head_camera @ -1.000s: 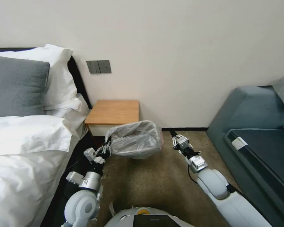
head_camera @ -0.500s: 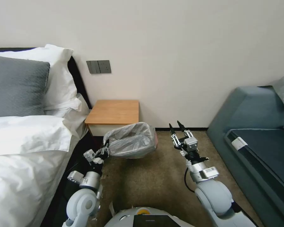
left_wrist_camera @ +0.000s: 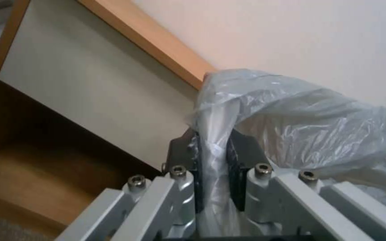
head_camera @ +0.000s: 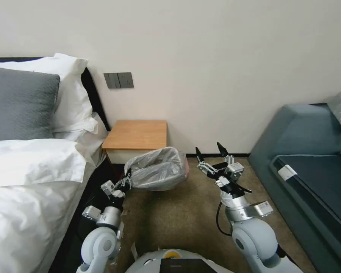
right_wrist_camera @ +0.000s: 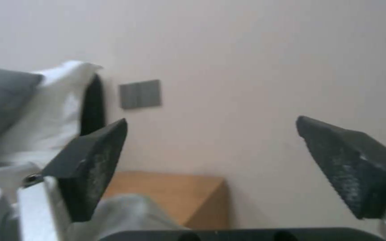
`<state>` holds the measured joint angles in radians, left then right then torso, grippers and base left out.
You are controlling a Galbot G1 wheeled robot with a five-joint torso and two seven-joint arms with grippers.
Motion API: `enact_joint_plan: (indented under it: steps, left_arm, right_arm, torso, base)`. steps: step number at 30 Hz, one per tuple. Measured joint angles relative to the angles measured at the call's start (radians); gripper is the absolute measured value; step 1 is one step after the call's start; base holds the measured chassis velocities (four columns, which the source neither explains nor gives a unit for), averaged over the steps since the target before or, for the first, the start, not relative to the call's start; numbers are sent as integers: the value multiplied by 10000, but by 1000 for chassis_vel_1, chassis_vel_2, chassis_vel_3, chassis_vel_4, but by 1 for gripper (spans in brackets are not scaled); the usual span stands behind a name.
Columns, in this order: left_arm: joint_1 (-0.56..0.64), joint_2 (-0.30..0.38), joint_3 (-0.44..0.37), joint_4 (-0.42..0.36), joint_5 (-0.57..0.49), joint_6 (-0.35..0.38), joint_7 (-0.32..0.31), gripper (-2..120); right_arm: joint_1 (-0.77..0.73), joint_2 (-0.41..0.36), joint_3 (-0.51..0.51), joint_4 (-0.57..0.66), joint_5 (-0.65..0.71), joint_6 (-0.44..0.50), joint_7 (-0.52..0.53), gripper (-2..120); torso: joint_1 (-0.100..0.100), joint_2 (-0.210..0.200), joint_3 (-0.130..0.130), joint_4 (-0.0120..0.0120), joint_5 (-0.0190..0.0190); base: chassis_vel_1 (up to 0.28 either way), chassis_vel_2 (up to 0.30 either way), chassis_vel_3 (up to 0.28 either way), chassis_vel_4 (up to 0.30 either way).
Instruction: Pick up the garbage bag from the table and place it over the trash can.
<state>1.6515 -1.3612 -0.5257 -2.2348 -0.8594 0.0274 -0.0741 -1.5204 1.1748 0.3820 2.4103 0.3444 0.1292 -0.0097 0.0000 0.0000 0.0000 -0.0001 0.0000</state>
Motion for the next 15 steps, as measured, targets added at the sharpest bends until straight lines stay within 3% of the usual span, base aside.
enact_joint_plan:
  steps: [6, 12, 15]
  left_arm:
    - [-141, 51, 154, 35, 538, 0, 14, 9]
    - [-250, 129, 339, 103, 1367, 3, 115, 9]
    - [-244, 143, 381, 173, 1842, 3, 139, 9]
  right_arm:
    - [431, -627, -287, 122, 731, 34, -998, 97]
    - [867, -1434, -574, 116, 852, -198, -1780, 76]
    - [1038, -1674, -837, 221, 1324, -471, -1817, 72]
  torso:
    - [0, 0, 0, 1, 0]
    - [0, 0, 0, 1, 0]
    - [0, 0, 0, -2, 1]
  base:
    - [0, 0, 0, 0]
    - [0, 0, 0, 0]
    - [0, 0, 0, 0]
